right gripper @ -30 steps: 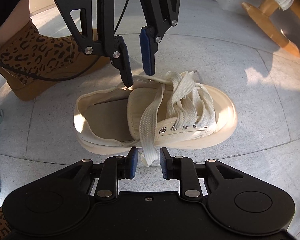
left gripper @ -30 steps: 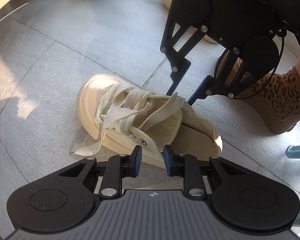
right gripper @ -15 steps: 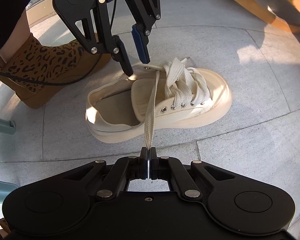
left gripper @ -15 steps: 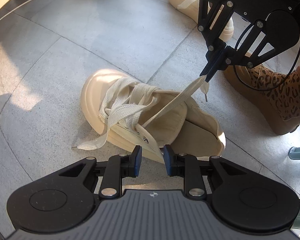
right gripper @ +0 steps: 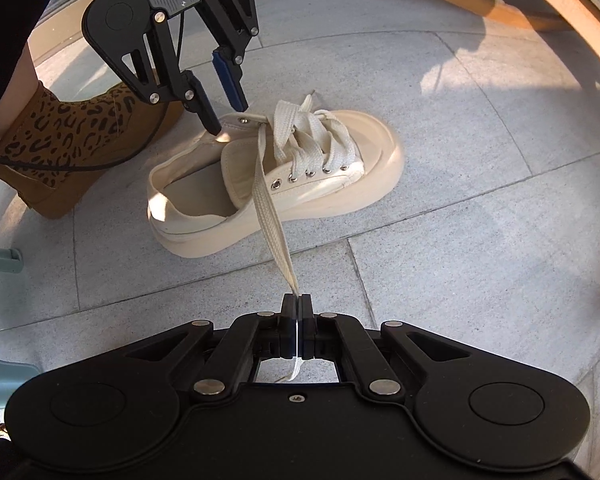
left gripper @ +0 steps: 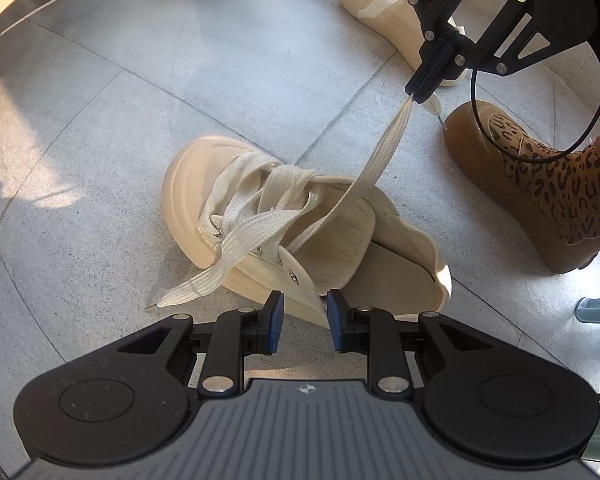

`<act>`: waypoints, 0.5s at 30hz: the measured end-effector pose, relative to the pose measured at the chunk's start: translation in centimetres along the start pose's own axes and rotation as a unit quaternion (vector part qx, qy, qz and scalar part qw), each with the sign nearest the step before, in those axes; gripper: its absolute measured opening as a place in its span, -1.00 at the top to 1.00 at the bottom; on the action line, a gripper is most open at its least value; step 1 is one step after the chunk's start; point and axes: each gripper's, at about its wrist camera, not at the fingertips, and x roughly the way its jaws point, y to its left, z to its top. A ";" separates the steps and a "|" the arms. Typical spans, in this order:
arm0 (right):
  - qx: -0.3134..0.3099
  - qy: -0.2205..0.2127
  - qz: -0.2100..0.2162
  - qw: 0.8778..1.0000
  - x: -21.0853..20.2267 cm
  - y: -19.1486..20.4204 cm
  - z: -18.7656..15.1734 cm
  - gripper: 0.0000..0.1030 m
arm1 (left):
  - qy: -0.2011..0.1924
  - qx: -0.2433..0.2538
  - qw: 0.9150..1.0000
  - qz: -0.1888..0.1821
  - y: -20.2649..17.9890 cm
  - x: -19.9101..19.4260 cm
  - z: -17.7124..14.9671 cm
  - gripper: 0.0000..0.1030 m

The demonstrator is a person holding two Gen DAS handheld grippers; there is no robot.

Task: Lace up shoes with both hands
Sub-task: 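Release the lace and move the right gripper back from the sneaker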

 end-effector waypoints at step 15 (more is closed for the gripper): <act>0.192 -0.103 0.034 0.975 -1.4 -5.2 1.6 1.00 | -0.030 0.012 0.999 -0.041 -0.7 -1.2 0.7 0.56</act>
